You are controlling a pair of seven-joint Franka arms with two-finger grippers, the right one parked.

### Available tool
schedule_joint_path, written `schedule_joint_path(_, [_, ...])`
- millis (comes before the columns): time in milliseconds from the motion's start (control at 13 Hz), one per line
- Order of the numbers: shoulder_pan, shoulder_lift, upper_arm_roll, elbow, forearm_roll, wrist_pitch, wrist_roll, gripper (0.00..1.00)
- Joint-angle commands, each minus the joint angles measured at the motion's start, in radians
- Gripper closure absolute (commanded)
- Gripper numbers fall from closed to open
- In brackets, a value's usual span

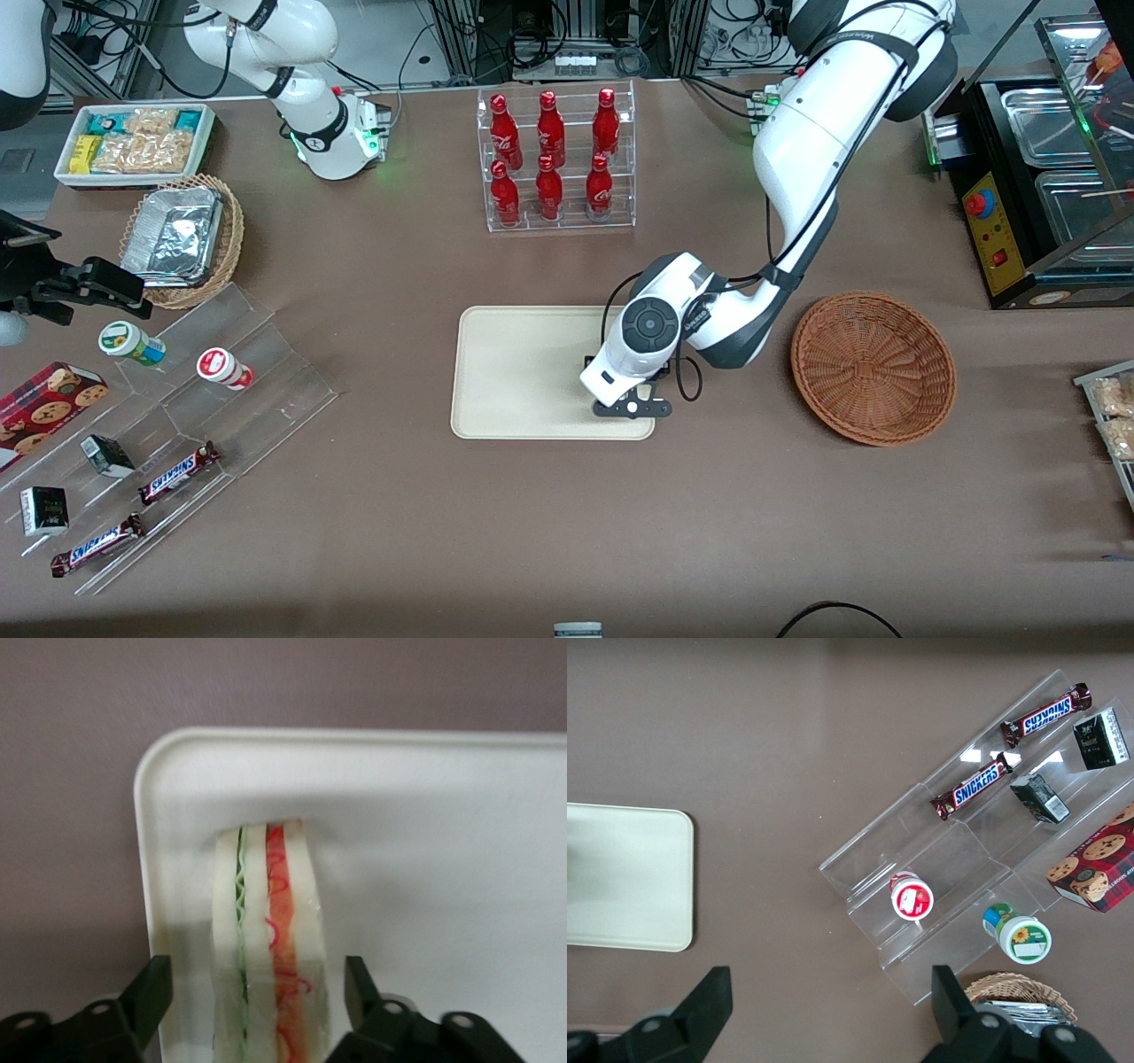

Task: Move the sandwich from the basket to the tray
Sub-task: 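Lower the sandwich onto the tray and open the left gripper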

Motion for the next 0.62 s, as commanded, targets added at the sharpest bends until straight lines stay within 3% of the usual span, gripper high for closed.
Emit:
schedule_joint_path(0, [0.017,-0.095,0.012,0.02,0.003,-0.089,-0.085,0.0])
schedule_joint_path(385, [0.174,-0.298,0.01,-0.011,-0.02,-0.304,-0.046,0.0])
schedule_joint_path(538, [0.252,-0.376,0.009,-0.052,-0.034,-0.362,0.081,0.0])
